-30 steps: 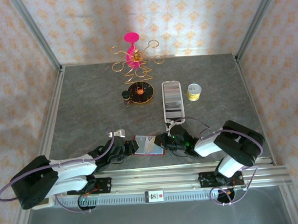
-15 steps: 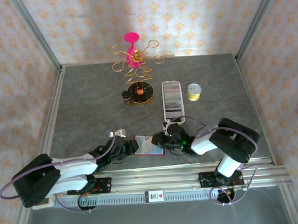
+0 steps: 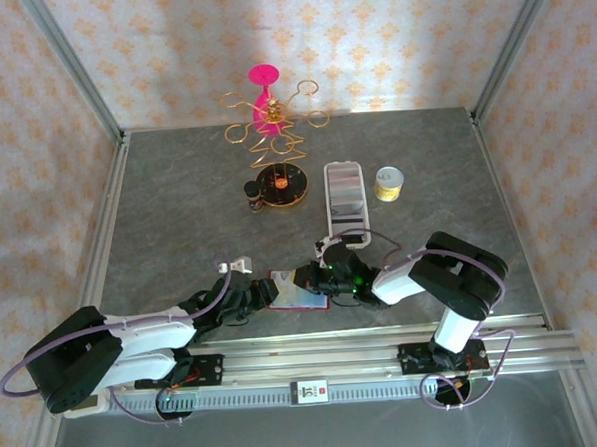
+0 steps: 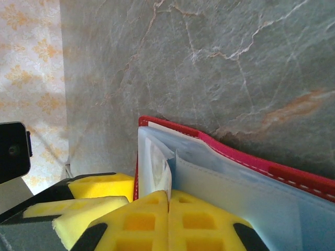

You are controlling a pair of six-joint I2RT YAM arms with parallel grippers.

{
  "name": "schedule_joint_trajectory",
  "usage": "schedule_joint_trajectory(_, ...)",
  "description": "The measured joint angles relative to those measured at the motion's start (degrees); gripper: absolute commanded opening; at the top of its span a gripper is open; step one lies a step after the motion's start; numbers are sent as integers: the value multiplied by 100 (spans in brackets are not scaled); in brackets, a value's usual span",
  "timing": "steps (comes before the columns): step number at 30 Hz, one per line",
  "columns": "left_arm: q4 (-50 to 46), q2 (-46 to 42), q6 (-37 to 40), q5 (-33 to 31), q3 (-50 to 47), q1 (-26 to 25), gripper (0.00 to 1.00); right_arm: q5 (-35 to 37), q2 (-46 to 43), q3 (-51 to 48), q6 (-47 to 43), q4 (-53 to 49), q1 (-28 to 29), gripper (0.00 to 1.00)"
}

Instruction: Put the credit cards into the card holder

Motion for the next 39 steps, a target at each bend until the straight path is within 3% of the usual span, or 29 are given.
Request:
schedule_joint_trajectory(12,588,-221,-442,175,-398,4,34,122,146,-94,136,251,70,0)
schedule_joint_trajectory(15,787,-151,-544,238,-461,2,26,111,177,-247,260,542,74,0)
schedule_joint_trajectory(21,973,273,-501,354,-407,28,2,144,177,-461,428,894,70,1)
schedule_joint_trajectory(23,966,273,-461,358,-385,31,0,186,120,-461,420,826,68,3)
schedule_joint_trajectory(31,505,-376,-341,400,-232,26,0,699,-1071,-138,-251,-1036,149,43)
schedule_joint_trajectory(39,-382,-1034,-140,256,-59,26,0,1620,-2334,243,-925,-2981,157,54)
